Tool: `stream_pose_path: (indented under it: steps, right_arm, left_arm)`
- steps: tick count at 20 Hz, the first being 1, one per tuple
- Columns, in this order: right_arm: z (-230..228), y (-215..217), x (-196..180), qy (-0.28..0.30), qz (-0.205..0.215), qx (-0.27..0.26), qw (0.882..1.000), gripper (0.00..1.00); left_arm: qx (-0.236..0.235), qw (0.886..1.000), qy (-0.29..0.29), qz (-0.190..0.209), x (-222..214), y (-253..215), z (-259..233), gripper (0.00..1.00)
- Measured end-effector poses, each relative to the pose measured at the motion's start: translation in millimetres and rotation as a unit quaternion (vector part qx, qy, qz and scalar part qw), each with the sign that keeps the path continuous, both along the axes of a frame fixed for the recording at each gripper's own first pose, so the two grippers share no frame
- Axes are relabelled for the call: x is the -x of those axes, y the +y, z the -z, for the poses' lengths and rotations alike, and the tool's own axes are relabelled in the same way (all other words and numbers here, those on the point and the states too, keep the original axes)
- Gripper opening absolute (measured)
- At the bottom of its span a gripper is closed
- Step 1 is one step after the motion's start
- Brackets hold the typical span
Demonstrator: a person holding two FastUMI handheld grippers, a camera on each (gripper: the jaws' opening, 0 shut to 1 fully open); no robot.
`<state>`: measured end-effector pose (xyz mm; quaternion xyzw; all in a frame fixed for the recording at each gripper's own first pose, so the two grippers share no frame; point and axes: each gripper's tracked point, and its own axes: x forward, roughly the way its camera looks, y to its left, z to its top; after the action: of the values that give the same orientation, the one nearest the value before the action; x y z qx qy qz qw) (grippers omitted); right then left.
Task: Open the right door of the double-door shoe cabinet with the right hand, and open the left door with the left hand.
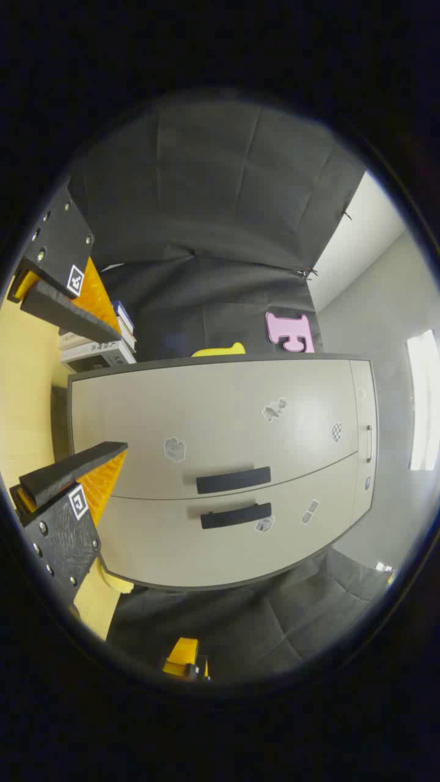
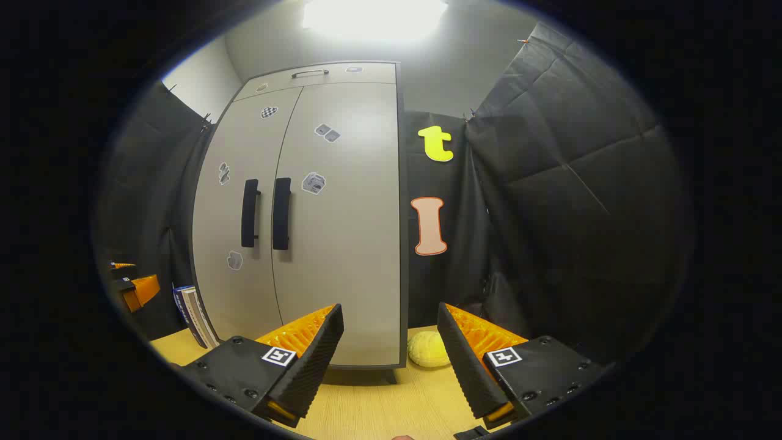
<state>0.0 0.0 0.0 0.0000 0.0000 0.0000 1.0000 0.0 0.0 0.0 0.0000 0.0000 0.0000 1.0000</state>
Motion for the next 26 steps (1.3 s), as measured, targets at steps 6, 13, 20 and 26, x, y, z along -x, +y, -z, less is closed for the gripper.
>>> stream_pose_path:
  steps: [6,13,20,26]
  right_arm:
    - [1.5,0.7,-1.0,0.001,0.0,-0.003,1.0,0.97]
    - [0.8,4.7,-5.0,0.005,-0.003,0.0,1.0,0.97]
    - [-18.8,28.1,-27.6,0.009,-0.031,-0.001,0.999,0.98]
    - [-48.1,64.3,-54.2,0.008,-0.071,-0.011,0.997,0.98]
  left_arm:
    - [-0.002,1.0,-0.005,-0.003,0.4,1.0,-2.5,0.95]
    - [0.001,1.0,-0.003,-0.009,1.0,3.0,-1.5,0.95]
    - [-0.001,1.0,0.004,-0.024,2.6,7.3,-2.6,0.95]
    - [-0.009,0.999,0.004,-0.045,2.1,15.1,-2.5,0.95]
